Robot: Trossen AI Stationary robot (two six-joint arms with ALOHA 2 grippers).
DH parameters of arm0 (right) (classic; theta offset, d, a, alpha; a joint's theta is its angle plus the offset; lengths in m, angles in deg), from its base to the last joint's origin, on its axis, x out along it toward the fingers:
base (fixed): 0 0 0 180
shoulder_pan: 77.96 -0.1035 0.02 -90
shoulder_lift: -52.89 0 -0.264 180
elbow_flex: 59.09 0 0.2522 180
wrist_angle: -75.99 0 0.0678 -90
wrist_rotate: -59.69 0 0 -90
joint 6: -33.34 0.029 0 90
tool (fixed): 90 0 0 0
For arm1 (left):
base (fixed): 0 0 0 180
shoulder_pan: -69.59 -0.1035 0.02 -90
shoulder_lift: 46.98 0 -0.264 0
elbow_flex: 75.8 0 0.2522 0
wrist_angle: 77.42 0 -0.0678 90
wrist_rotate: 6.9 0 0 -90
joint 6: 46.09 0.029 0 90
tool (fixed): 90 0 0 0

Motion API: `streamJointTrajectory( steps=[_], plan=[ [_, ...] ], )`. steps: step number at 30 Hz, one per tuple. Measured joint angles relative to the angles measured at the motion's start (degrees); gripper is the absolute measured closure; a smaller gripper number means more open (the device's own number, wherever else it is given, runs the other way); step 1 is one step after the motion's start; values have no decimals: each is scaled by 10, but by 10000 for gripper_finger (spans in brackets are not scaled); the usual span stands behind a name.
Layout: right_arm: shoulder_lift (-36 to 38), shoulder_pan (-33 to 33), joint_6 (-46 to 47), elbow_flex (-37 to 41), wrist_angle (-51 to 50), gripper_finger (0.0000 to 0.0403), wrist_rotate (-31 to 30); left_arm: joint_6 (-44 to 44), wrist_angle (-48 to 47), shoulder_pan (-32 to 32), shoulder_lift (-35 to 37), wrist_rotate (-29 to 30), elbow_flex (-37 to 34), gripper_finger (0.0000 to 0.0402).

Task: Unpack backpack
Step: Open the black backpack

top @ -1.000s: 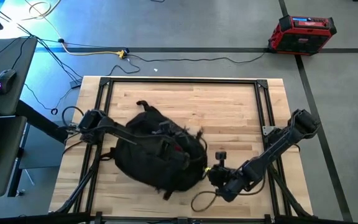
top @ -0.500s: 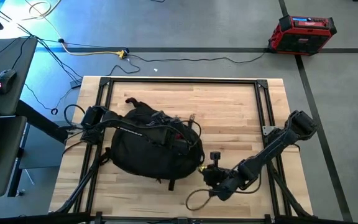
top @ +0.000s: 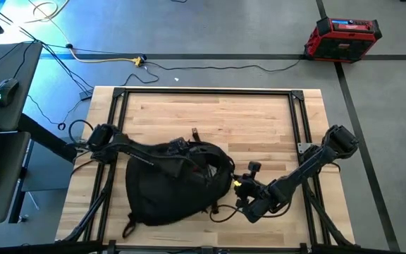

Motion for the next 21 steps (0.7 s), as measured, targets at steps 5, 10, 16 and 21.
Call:
streamJointTrajectory(
  steps=[5, 10, 16, 21],
  plan=[
    [0, 1, 0, 0, 0, 403, 2, 101, 119, 27, 0, -49, 21, 269],
    [0, 1, -1, 0, 0, 403, 13, 240, 331, 24, 0, -136, 5, 231],
    [0, 1, -1, 0, 2, 403, 19, 278, 465, 0, -3, -158, -38, 214],
    [0, 1, -25, 0, 28, 403, 52, 255, 489, -42, -33, -145, -60, 222]
  ],
)
